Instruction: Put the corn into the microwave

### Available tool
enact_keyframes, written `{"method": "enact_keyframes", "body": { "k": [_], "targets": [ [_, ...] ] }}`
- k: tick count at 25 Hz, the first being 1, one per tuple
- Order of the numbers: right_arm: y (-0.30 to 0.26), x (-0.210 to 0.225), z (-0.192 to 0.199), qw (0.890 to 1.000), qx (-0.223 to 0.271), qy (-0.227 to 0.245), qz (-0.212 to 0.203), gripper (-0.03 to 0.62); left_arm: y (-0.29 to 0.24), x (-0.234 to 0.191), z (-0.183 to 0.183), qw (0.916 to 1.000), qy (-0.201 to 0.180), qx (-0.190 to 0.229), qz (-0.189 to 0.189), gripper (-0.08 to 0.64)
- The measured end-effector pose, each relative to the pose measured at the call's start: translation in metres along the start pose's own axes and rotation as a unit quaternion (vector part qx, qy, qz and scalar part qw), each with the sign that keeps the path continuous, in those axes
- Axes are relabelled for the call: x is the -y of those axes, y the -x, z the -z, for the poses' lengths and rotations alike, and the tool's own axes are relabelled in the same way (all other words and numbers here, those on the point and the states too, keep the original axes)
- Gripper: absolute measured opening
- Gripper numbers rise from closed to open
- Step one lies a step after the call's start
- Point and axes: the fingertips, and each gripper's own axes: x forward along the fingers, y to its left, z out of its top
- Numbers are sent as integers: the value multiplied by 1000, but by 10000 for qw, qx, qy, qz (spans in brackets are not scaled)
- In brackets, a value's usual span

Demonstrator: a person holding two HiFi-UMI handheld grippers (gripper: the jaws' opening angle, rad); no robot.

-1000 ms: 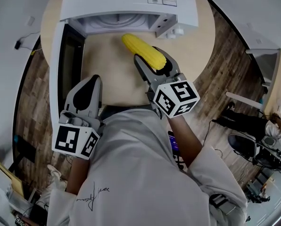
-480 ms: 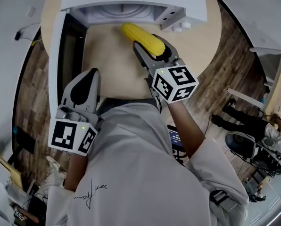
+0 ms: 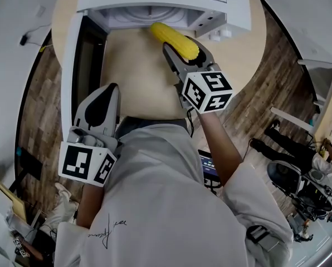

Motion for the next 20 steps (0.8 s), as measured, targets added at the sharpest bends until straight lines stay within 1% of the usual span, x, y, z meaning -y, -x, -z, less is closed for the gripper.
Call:
{"method": "enact_keyframes", "body": {
  "k": [7,11,15,20],
  "targets": [
    [-22,11,3,9999,-13,25,105,259,0,1,-1,10000,-52,-35,7,-8],
    [-33,13,4,9998,22,31,188,259,3,-3,-1,9999,-46,-45,-79,-8],
    [-44,16,5,9996,75,-60,274,259,6,-10,0,9998,4,-50,-206,-8],
    [-59,19,4,9995,52,-19,316,259,6,-8,3,9998,17,-82,-199,-8]
  ]
}}
